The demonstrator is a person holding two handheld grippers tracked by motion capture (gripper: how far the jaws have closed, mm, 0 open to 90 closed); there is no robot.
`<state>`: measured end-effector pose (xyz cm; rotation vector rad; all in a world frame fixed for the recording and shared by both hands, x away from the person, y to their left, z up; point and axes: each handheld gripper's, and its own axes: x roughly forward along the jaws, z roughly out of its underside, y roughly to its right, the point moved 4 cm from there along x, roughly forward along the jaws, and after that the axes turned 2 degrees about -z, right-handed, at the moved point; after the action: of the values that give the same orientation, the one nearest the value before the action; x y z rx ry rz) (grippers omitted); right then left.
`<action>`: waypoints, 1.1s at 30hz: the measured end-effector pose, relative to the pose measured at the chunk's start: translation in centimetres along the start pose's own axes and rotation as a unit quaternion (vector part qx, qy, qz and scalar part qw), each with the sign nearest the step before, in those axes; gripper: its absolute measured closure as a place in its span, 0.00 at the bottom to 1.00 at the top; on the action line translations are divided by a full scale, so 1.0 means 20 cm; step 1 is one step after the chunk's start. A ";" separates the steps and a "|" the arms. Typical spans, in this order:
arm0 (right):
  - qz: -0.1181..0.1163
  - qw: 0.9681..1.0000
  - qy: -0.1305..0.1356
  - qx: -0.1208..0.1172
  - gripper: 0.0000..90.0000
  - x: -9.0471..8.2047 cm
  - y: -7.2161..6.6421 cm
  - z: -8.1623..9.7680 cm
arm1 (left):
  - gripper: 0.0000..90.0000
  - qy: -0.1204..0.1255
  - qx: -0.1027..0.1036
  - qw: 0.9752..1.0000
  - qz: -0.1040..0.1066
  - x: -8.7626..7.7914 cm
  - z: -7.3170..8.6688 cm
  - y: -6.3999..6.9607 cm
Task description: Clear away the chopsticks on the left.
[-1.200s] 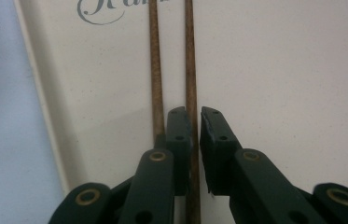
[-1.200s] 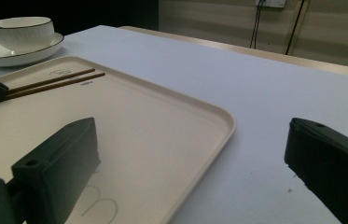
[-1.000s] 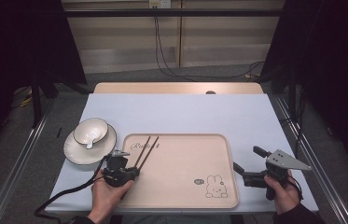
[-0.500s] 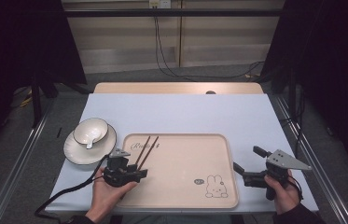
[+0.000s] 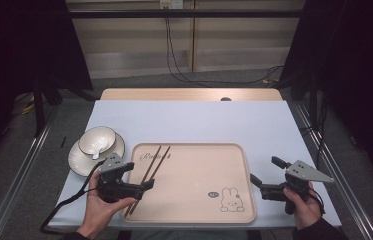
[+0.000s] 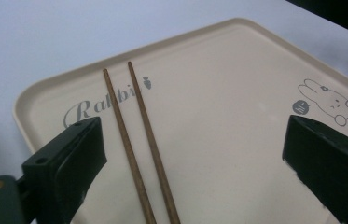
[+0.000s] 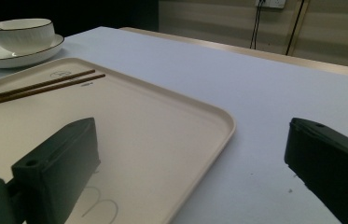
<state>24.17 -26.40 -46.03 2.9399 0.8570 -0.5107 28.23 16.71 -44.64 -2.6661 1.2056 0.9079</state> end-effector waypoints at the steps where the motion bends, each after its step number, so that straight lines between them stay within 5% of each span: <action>1: 0.001 1.000 0.000 0.000 0.03 0.00 0.00 0.00 | 0.05 0.004 -0.001 1.000 0.005 -0.01 -0.01 0.00; 7: 0.000 1.000 0.001 0.001 0.03 0.00 0.00 0.00 | 0.03 0.037 0.030 0.999 0.017 -0.12 -0.02 -0.02; 10: -0.001 1.000 0.002 -0.001 0.03 0.00 0.00 0.00 | 0.03 0.056 0.013 0.997 0.049 -0.17 -0.01 -0.04; 15: 0.000 1.000 0.005 -0.001 0.03 0.00 0.00 0.00 | 0.03 0.076 0.014 0.997 0.011 -0.26 0.03 -0.12; 21: 0.001 1.000 0.006 -0.001 0.03 0.00 0.00 0.00 | 0.03 0.108 -0.007 0.994 -0.020 -0.36 0.09 -0.20; 26: 0.003 1.000 0.007 0.002 0.03 0.00 0.00 0.00 | 0.03 0.102 0.010 0.992 -0.067 -0.41 0.13 -0.22; 33: 0.003 1.000 0.006 0.000 0.03 0.00 0.00 0.00 | 0.03 0.117 -0.007 0.990 -0.083 -0.44 0.21 -0.26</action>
<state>24.19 -26.43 -45.99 2.9471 0.8491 -0.4922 25.31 27.42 -44.08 -2.8956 0.9976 0.5970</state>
